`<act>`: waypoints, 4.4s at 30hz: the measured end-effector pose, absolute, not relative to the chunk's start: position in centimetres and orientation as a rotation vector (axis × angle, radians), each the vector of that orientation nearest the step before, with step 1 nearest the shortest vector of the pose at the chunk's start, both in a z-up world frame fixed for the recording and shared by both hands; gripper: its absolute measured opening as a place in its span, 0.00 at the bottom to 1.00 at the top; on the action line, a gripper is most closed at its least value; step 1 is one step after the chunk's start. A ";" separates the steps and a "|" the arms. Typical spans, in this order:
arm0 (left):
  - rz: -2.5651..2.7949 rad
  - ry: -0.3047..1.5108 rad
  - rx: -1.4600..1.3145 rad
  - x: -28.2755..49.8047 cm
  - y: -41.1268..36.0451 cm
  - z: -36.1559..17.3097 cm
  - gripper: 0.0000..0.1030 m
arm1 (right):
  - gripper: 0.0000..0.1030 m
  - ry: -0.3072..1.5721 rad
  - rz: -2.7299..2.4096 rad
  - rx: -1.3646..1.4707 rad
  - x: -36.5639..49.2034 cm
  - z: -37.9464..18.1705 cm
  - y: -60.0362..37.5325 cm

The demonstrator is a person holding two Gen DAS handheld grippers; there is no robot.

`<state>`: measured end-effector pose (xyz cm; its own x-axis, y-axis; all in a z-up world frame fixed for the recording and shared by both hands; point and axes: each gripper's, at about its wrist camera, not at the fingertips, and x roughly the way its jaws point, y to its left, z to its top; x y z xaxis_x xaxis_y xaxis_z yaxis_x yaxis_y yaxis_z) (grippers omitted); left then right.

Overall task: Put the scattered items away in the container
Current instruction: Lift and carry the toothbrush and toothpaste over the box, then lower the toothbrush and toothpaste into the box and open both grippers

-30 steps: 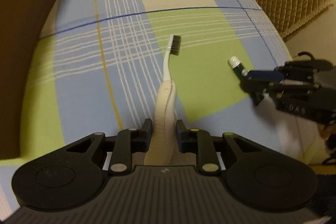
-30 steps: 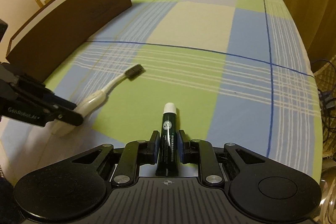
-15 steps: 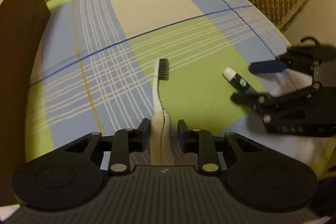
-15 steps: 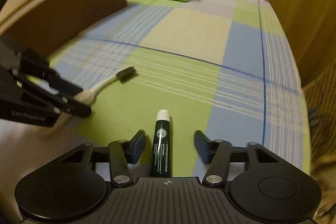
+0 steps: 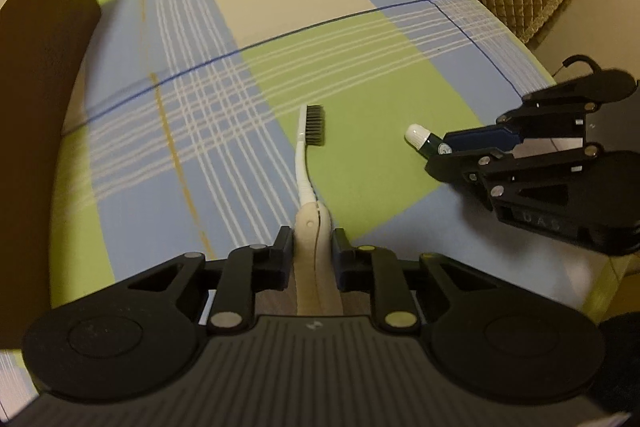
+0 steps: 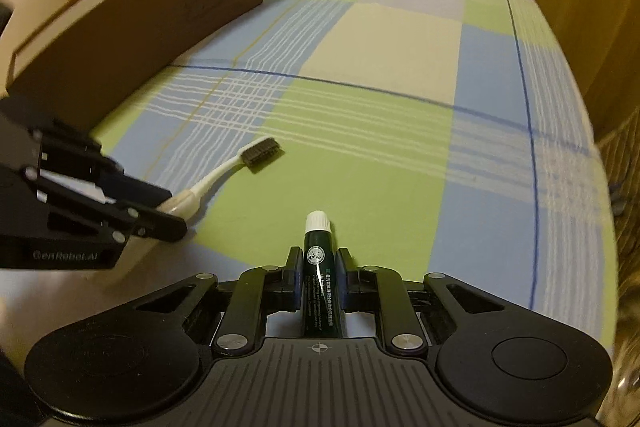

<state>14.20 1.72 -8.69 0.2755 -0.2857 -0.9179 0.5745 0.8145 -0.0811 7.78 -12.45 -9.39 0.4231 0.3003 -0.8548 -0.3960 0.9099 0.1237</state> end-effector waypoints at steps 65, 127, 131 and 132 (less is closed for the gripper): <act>-0.449 0.787 0.139 20.4 30.0 7.9 0.16 | 0.19 0.827 0.608 0.166 14.3 3.3 14.8; -0.516 0.987 0.328 42.1 28.3 -2.9 0.16 | 0.19 1.005 0.191 0.190 32.3 -6.3 19.0; -0.515 0.982 0.327 41.9 28.4 -2.8 0.16 | 0.19 0.996 0.212 0.197 32.4 -6.2 18.9; -0.515 0.981 0.326 41.9 28.4 -2.7 0.16 | 0.19 0.988 0.216 0.201 32.4 -6.2 18.9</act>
<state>41.90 28.42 -2.73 0.4511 -0.2653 -0.8521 0.5509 0.8339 0.0320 32.42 18.91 -6.18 0.5324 0.2708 -0.8020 -0.0889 0.9601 0.2651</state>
